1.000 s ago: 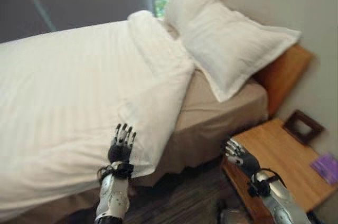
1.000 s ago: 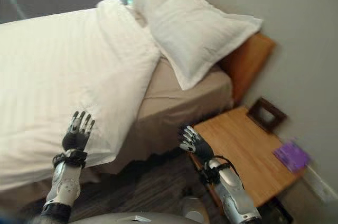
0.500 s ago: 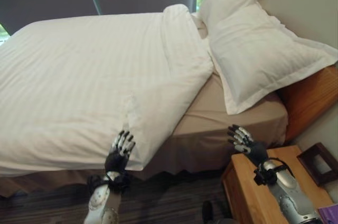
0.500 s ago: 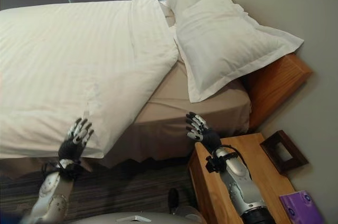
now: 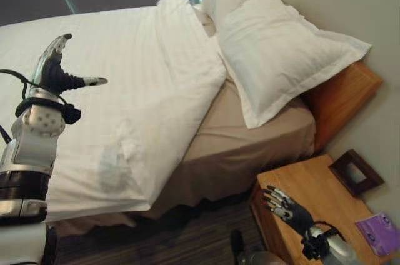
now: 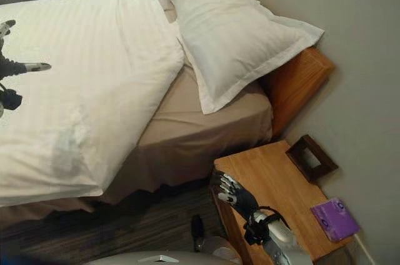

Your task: Making the bed.

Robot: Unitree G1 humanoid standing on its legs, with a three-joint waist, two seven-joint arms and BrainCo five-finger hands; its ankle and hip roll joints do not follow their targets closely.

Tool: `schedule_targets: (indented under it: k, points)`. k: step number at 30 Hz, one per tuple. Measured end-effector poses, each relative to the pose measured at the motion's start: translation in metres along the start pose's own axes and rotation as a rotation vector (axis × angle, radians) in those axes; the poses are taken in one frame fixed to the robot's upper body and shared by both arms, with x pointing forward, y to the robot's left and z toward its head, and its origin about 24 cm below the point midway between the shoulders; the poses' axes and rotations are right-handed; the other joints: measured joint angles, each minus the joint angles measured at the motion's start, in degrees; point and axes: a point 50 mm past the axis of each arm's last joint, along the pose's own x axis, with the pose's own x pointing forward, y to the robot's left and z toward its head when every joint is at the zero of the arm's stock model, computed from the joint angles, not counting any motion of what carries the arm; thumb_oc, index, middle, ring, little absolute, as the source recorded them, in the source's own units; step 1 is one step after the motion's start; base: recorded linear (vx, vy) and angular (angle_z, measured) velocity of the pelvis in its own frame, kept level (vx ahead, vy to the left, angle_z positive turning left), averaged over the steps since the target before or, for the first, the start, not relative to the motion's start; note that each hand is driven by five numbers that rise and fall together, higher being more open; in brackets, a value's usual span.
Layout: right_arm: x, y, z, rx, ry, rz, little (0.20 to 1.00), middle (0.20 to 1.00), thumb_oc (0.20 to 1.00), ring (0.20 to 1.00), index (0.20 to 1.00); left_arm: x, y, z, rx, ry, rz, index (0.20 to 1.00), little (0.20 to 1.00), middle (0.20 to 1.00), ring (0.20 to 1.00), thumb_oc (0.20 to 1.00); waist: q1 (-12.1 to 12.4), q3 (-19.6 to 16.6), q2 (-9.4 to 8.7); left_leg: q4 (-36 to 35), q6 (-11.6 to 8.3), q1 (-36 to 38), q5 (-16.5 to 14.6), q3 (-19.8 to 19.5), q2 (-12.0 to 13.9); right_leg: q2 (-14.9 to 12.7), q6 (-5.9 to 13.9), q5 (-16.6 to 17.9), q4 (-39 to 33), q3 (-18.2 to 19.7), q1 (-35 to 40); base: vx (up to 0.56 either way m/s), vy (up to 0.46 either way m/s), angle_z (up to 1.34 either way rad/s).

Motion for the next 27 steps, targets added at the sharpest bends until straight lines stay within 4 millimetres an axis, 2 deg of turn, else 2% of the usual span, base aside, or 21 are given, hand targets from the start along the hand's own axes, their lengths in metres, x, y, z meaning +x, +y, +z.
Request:
schedule_targets:
  k: [1, 2, 5, 10, 13, 14, 15, 19, 20, 22, 23, 24, 27]
  points:
    - [0.001, 0.0, 0.0, -0.002, 0.001, 0.004, 1.0, 1.0, 1.0, 1.0, 1.0, 0.002, -0.002, -0.001, 0.013, 0.015, -0.008, 1.0, 1.0, 1.0, 1.0, 1.0, -0.1, 0.0, -0.06, 0.0, 0.03, -0.3, 0.0, 0.1, -0.1, 0.0, 0.01, 0.0, 0.1, 0.1, -0.3, -0.03, 0.018, -0.11]
    - [0.004, 0.003, 0.002, -0.01, -0.003, 0.02, 1.0, 1.0, 1.0, 1.0, 1.0, 0.008, -0.008, -0.008, 0.053, 0.076, -0.039, 1.0, 1.0, 1.0, 1.0, 1.0, -1.3, -0.3, -0.5, 0.0, -0.01, -1.8, 0.3, 0.2, -0.3, -0.2, 0.17, 0.3, 0.2, 0.3, -1.8, -0.01, 0.012, -0.11]
    - [0.006, 0.004, 0.005, -0.016, -0.01, 0.029, 1.0, 1.0, 1.0, 1.0, 1.0, 0.006, -0.019, -0.022, 0.048, 0.147, -0.073, 1.0, 1.0, 1.0, 1.0, 1.0, -3.0, -0.3, -0.51, -0.1, -0.02, -2.8, 0.3, 0.5, -0.6, -0.3, 0.01, 0.8, 0.3, 0.7, -3.4, -0.03, 0.017, -0.08]
    - [0.008, 0.005, 0.01, -0.043, -0.022, 0.05, 1.0, 1.0, 1.0, 1.0, 1.0, 0.005, -0.032, -0.037, -0.001, 0.266, -0.092, 1.0, 1.0, 1.0, 1.0, 1.0, -3.2, -0.4, -0.67, -0.1, -0.02, -4.6, 0.3, 1.7, -0.9, -0.4, -0.76, 1.7, 0.3, 1.4, -5.5, -0.03, 0.024, -0.1]
    - [0.008, 0.005, 0.01, -0.05, -0.025, 0.051, 1.0, 1.0, 1.0, 1.0, 1.0, 0.009, -0.033, -0.031, -0.019, 0.266, -0.07, 1.0, 1.0, 1.0, 1.0, 1.0, -3.2, -0.2, -0.94, 0.0, 0.12, -6.2, 0.5, 1.7, -1.4, -0.8, -0.52, 1.9, 0.3, 1.5, -7.1, -0.13, 0.019, 0.01]
    - [0.007, 0.006, 0.011, -0.063, -0.02, 0.06, 1.0, 1.0, 1.0, 1.0, 1.0, 0.015, -0.034, -0.021, -0.061, 0.256, -0.044, 1.0, 1.0, 1.0, 1.0, 1.0, -3.2, 0.1, -1.51, 0.8, 0.21, -9.0, 0.6, 1.7, -1.9, -1.4, -0.27, 2.8, 0.3, 1.6, -9.2, -0.15, 0.011, 0.07]
    - [0.008, 0.006, 0.011, -0.071, -0.017, 0.067, 1.0, 1.0, 1.0, 1.0, 1.0, 0.017, -0.033, -0.02, -0.078, 0.264, -0.034, 1.0, 1.0, 1.0, 1.0, 1.0, -3.3, 0.5, -1.91, 1.3, 0.37, -10.1, 0.8, 1.7, -2.3, -1.7, -0.05, 3.0, 0.3, 1.6, -10.4, -0.1, 0.003, 0.04]
    - [0.01, 0.006, 0.014, -0.065, -0.028, 0.066, 1.0, 1.0, 1.0, 1.0, 1.0, 0.013, -0.033, -0.035, -0.083, 0.366, -0.024, 1.0, 1.0, 1.0, 1.0, 1.0, -4.8, 3.5, -4.05, 2.3, 0.28, -14.0, 1.3, 1.8, -3.2, -2.4, 0.53, 3.9, 0.3, 2.2, -13.6, -0.1, -0.011, 0.0]
    - [0.01, 0.007, 0.014, -0.051, -0.036, 0.064, 1.0, 1.0, 1.0, 1.0, 1.0, 0.014, -0.034, -0.033, -0.098, 0.366, -0.019, 1.0, 1.0, 1.0, 1.0, 1.0, -4.9, 4.1, -4.51, 3.0, 0.23, -15.6, 1.3, 1.9, -3.5, -2.7, 0.87, 3.8, 0.3, 2.6, -14.8, -0.11, -0.026, 0.04]
    - [0.018, 0.01, 0.022, -0.064, -0.065, 0.079, 1.0, 1.0, 1.0, 1.0, 1.0, 0.022, -0.029, -0.021, -0.151, 0.343, 0.032, 1.0, 1.0, 1.0, 1.0, 1.0, -5.6, 7.9, -5.84, 4.4, 0.26, -20.1, 2.0, 2.1, -4.2, -3.3, 2.35, 3.6, 0.3, 3.5, -19.0, -0.06, -0.017, 0.08]
    - [0.02, 0.011, 0.025, -0.07, -0.075, 0.081, 1.0, 1.0, 1.0, 1.0, 1.0, 0.023, -0.029, -0.02, -0.172, 0.346, 0.055, 1.0, 1.0, 1.0, 1.0, 1.0, -5.7, 9.3, -6.07, 4.3, 0.18, -20.9, 2.4, 2.1, -4.3, -3.4, 3.17, 4.4, 0.3, 3.5, -19.8, -0.04, -0.01, -0.01]
    - [0.021, 0.011, 0.026, -0.073, -0.078, 0.079, 1.0, 1.0, 1.0, 1.0, 1.0, 0.023, -0.029, -0.02, -0.178, 0.35, 0.066, 1.0, 1.0, 1.0, 1.0, 1.0, -5.8, 10.0, -6.3, 4.3, 0.16, -20.8, 2.4, 2.1, -4.4, -3.5, 3.14, 5.3, 0.3, 3.4, -19.9, -0.07, -0.028, -0.08]
    - [0.02, 0.009, 0.029, -0.08, -0.104, 0.057, 1.0, 1.0, 1.0, 1.0, 1.0, 0.025, -0.023, -0.019, -0.197, 0.358, 0.108, 1.0, 1.0, 1.0, 1.0, 1.0, -5.5, 11.0, -6.05, 4.1, -0.59, -21.3, 1.8, 3.1, -3.8, -2.8, 2.83, 5.2, 0.3, 4.0, -20.6, -0.03, -0.023, -0.12]
